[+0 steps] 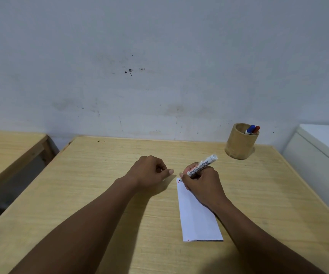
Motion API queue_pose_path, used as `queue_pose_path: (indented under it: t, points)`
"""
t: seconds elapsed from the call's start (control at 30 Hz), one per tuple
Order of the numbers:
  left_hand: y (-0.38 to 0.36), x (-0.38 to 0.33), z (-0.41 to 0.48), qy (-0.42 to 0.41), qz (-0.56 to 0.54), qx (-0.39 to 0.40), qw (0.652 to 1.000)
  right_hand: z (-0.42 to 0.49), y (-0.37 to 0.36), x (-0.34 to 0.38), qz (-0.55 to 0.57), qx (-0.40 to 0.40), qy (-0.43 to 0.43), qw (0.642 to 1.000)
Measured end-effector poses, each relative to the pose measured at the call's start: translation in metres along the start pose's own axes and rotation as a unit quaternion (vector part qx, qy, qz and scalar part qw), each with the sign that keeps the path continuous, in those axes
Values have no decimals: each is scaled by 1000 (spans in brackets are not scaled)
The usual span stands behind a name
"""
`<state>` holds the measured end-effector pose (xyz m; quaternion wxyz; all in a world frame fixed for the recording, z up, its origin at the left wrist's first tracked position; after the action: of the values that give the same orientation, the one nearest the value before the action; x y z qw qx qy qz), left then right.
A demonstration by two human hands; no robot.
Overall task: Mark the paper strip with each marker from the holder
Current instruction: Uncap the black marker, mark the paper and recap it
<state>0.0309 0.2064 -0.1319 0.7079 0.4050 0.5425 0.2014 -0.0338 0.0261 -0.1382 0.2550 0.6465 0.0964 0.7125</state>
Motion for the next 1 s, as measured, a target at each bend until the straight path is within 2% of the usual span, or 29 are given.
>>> queue_pose_path:
  t: [0.27,0.4,0.57,0.67,0.73,0.83,0.93,1.0]
  points:
    - [2,2,-3,15,-26,-10,999,0,-5,-3,28,27,-20,999]
    - [3,-1,-7,11,-23,-1,1000,0,0,-4,57,11,-30,998]
    - [4,-1,-8,19,-31,-16,999,6,10,-12,175,-13,-89,981]
    - [13,-1,-1,37,-110,-41,992,10,20,-5,237,-27,-99,966]
    - [20,-9,3,49,-213,-46,975,16,31,8,258,-35,-84,962]
    - [26,-33,11,59,-365,-35,929,28,51,33,309,-24,-79,948]
    - [22,-59,23,73,-464,3,883,35,70,47,388,-11,-104,916]
    - [14,-73,31,80,-507,26,858,38,83,50,403,-17,-103,909]
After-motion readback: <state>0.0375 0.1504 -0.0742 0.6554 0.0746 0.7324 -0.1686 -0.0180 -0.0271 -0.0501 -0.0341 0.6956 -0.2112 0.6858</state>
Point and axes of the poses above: each hand's wrist, its own z-axis towards the middle knuckle, its own y-axis out of the back of the hand, x = y × z, the point moved 9 cm from there along z, towards the middle knuckle, and after that the axes turned 1 degree about -z, right-handed, at the moved point
